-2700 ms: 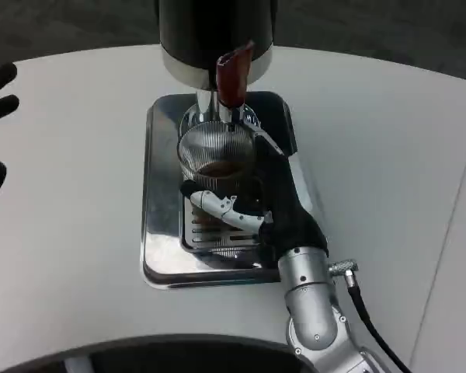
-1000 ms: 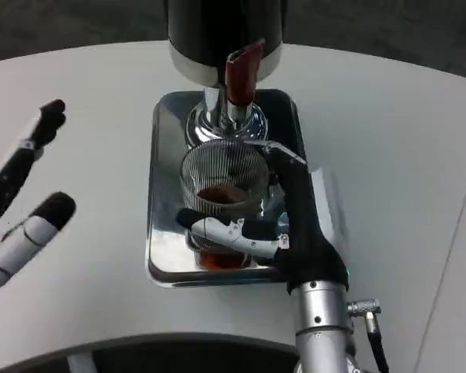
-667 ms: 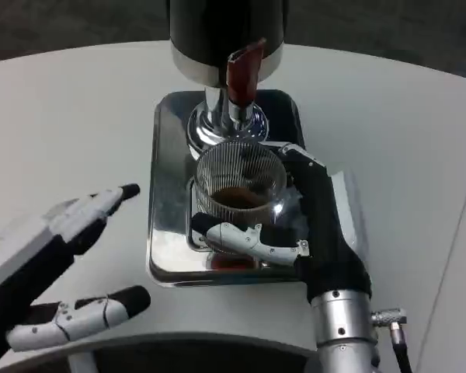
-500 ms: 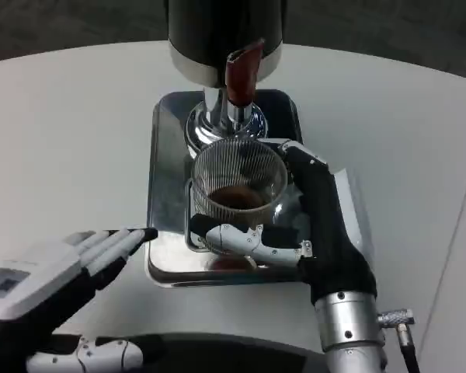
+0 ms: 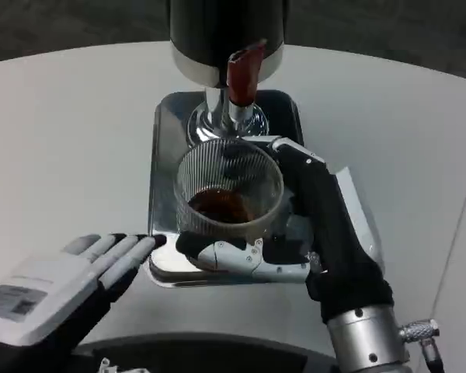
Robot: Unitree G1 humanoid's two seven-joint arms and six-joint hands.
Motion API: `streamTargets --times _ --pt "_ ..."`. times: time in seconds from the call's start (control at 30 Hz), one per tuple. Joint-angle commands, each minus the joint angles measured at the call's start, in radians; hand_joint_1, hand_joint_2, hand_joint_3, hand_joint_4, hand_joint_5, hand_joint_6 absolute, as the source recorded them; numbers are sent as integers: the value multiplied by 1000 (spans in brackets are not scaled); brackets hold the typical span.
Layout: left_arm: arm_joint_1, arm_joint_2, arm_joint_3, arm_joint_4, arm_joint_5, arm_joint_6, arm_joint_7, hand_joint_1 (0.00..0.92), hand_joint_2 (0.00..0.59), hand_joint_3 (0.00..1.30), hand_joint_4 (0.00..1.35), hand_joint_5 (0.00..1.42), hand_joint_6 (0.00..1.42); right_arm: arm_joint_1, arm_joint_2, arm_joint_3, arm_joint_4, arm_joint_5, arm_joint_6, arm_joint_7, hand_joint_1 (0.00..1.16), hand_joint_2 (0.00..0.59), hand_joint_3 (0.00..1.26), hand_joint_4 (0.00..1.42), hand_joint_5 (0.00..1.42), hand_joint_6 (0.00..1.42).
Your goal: Grasp the cup under the faucet to collect the drink, then remove the cup.
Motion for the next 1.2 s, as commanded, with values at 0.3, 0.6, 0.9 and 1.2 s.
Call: streamTargets --times 0.3,0.6,0.9,1.2 --pt "83 -79 30 -14 92 -8 143 0 16 0 0 0 0 113 7 79 -169 -31 41 84 1098 58 711 965 967 1308" --pt "65 -80 -4 -22 104 14 122 0 13 0 0 0 0 169 9 115 -243 -84 63 90 1098 58 711 965 967 1296" --pt "71 -79 -33 -38 106 17 120 0 10 0 0 0 0 200 -14 139 -306 -114 78 111 1098 58 711 965 967 1293" --pt "88 -90 -38 -60 103 8 129 0 8 0 0 0 0 222 -19 163 -339 -128 94 120 1095 65 711 965 967 1292"
